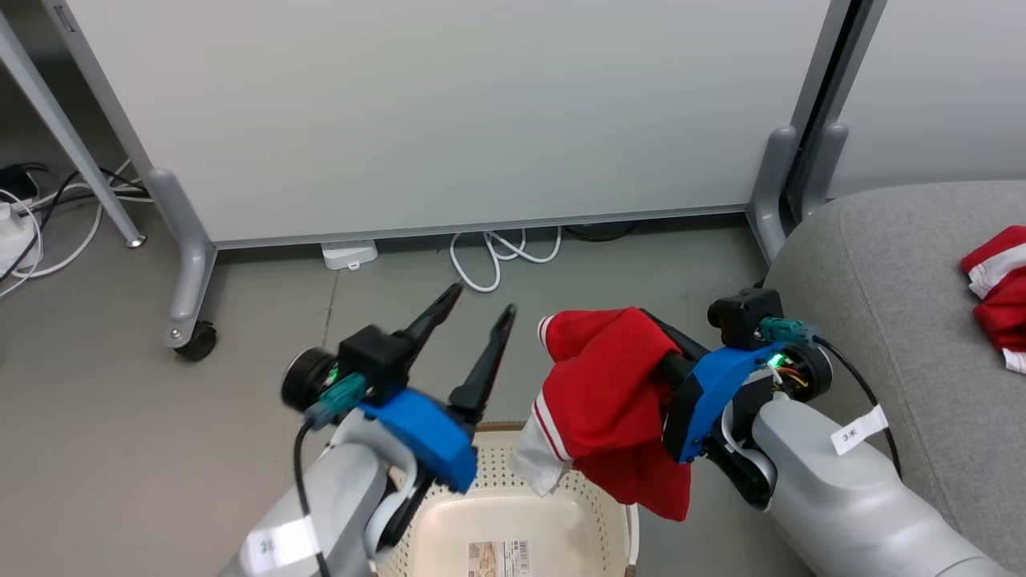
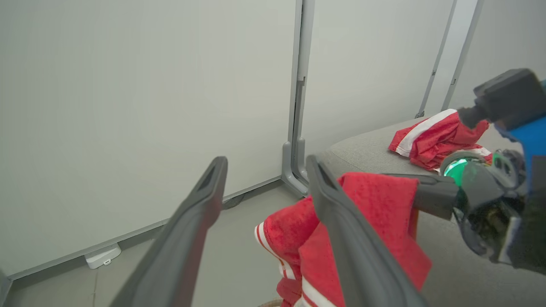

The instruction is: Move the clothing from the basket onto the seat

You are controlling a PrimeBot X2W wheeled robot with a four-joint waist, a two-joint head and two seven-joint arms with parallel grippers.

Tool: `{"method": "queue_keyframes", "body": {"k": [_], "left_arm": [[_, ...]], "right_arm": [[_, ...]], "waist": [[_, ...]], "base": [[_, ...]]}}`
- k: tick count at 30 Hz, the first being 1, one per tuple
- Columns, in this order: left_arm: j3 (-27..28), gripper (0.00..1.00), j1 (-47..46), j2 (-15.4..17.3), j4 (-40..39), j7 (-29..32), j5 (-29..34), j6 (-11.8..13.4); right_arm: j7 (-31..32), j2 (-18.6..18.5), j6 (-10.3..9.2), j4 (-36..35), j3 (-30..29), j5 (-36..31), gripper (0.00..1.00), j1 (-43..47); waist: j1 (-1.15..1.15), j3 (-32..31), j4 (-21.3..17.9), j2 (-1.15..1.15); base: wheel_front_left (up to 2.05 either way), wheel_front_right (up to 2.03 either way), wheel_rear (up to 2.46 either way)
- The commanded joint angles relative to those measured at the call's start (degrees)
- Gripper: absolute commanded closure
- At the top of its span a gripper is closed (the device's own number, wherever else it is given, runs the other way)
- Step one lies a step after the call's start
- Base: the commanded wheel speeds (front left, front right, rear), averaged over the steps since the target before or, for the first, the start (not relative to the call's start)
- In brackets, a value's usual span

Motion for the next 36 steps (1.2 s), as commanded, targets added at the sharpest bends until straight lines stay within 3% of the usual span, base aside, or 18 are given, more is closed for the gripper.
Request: {"method": "queue_keyframes", "body": {"k": [1,8,19,29,36], "left_arm": [[0.77,0.00,1.21,0.36,-0.48,-0.26,0.46,-0.17],[7.73,0.00,9.35,0.80,-4.01,-0.27,5.86,-0.88],[12.99,0.00,15.60,-1.28,-4.86,-0.27,10.14,-1.56],[14.26,0.00,16.86,-2.23,-5.25,-0.27,11.07,-1.50],[14.34,0.00,16.86,-1.84,-5.80,-0.27,10.90,-1.52]], "right_arm": [[-0.33,-0.37,0.01,-0.33,-0.31,0.05,1.00,0.03],[-0.33,-0.82,0.01,-1.43,-2.67,-1.03,1.00,0.78],[-0.33,-0.45,0.01,-1.90,-3.95,-2.20,1.00,2.24],[-0.33,-0.92,0.01,-2.36,-4.64,-2.68,1.00,2.65],[-0.33,-0.77,0.01,-2.51,-4.84,-3.13,1.00,2.22]], "waist": [[0.00,0.05,0.01,0.00],[0.00,0.26,0.24,0.00],[0.00,-0.32,0.17,0.00],[0.00,-0.34,-0.55,0.00],[0.00,0.24,-3.73,0.00]], "base": [[0.00,0.00,0.00],[0.00,0.00,0.00],[0.00,0.00,0.00],[0.00,0.00,0.00],[0.00,0.00,0.00]]}}
